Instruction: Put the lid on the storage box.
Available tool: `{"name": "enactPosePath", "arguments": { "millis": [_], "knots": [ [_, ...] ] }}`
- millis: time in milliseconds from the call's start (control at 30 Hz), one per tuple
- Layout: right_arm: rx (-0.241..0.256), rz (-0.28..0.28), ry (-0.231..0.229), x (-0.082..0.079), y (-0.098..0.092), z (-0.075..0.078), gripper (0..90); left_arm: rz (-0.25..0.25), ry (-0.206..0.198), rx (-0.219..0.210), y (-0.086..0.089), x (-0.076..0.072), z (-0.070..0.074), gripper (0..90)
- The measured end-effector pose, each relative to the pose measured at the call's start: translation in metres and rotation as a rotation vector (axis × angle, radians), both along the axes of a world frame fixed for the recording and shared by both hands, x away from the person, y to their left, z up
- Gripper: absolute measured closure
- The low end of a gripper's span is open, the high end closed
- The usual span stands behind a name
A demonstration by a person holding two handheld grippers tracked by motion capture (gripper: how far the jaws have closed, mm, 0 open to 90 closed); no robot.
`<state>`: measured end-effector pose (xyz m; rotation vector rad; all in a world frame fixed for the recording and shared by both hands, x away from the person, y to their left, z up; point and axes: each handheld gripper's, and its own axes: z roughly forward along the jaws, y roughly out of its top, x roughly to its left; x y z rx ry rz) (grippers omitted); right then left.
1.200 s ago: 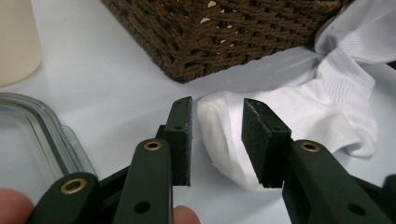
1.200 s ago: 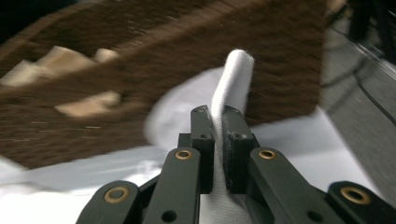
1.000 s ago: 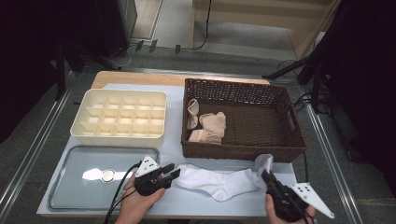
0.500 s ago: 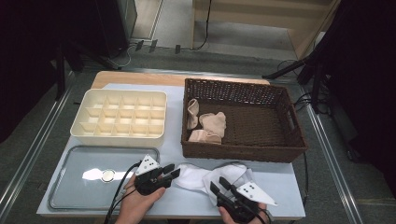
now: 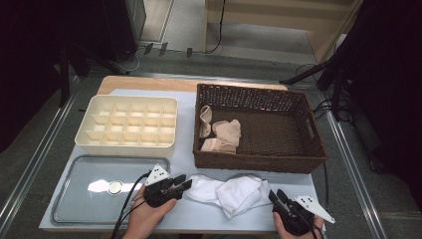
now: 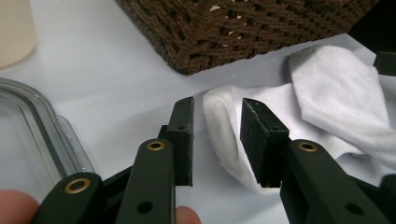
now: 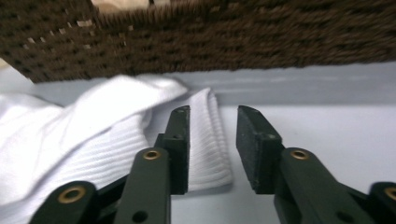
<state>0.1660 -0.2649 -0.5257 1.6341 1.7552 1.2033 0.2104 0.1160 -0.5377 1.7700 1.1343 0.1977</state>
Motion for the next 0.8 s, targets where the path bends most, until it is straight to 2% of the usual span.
{"name": "enactPosePath", "arguments": {
  "millis": [67, 167, 233, 333, 400, 533, 633, 667, 700, 733, 800],
  "knots": [
    [-0.009, 0.013, 0.011, 0.003, 0.003, -0.004, 65.4, 0.000, 0.004, 0.014, -0.001, 0.001, -0.002, 69.1],
    [-0.010, 0.035, 0.037, 0.008, 0.005, -0.009, 76.7, -0.011, 0.017, 0.020, -0.004, 0.001, -0.002, 74.8],
    [0.001, 0.030, 0.047, 0.010, 0.003, -0.009, 86.7, -0.024, 0.014, 0.029, -0.006, 0.001, -0.001, 81.1],
    [0.013, 0.030, 0.048, 0.013, -0.001, -0.007, 88.7, -0.034, 0.000, 0.031, -0.009, 0.000, 0.001, 87.3],
    [0.023, 0.022, 0.038, 0.014, -0.004, -0.005, 88.8, -0.041, -0.016, 0.047, -0.011, 0.000, 0.003, 88.7],
    [0.028, -0.014, 0.021, 0.016, -0.014, -0.004, 89.2, -0.031, -0.020, 0.052, -0.012, 0.001, 0.002, 89.1],
    [0.022, -0.029, 0.032, 0.019, -0.019, -0.007, 89.0, -0.029, -0.023, 0.055, -0.015, 0.002, -0.001, 88.5],
    [0.022, -0.032, 0.035, 0.020, -0.019, -0.007, 87.5, -0.033, -0.025, 0.059, -0.015, 0.002, -0.001, 87.0],
    [0.023, -0.039, 0.028, 0.019, -0.019, -0.006, 82.3, -0.028, -0.032, 0.062, -0.016, 0.002, -0.001, 83.4],
    [0.012, -0.059, 0.005, 0.018, -0.017, -0.003, 75.0, -0.020, -0.034, 0.062, -0.015, 0.001, 0.000, 80.2],
    [0.003, -0.070, -0.029, 0.014, -0.014, 0.003, 71.3, -0.009, -0.046, 0.050, -0.012, 0.001, 0.002, 75.5]
  ]
}}
